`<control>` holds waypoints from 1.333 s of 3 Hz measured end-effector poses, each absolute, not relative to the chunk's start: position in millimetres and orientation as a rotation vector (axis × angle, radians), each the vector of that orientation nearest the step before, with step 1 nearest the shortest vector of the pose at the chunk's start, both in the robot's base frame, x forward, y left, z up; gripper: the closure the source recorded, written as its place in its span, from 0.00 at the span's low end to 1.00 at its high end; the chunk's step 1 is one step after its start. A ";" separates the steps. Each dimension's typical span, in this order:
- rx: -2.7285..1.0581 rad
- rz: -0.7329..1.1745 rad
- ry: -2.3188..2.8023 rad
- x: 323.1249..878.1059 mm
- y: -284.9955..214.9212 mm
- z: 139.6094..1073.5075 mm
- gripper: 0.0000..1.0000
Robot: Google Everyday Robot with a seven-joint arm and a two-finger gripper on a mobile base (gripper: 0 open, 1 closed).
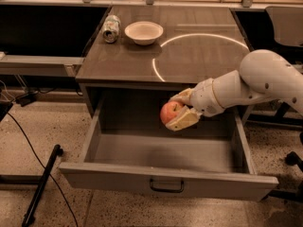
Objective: Place apple into top drawer
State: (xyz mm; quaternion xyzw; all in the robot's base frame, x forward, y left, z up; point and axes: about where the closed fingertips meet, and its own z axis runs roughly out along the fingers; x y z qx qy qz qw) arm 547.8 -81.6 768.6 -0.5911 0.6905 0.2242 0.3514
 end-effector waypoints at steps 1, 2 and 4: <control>-1.531 0.580 1.788 547.7 -81.5 768.4 1.00; -1.589 0.527 1.823 544.1 -58.7 730.2 1.00; -1.612 0.630 1.827 531.2 -6.8 644.4 1.00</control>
Offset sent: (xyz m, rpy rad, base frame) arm -0.0106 0.0694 -0.1227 -0.2481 0.0069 0.0231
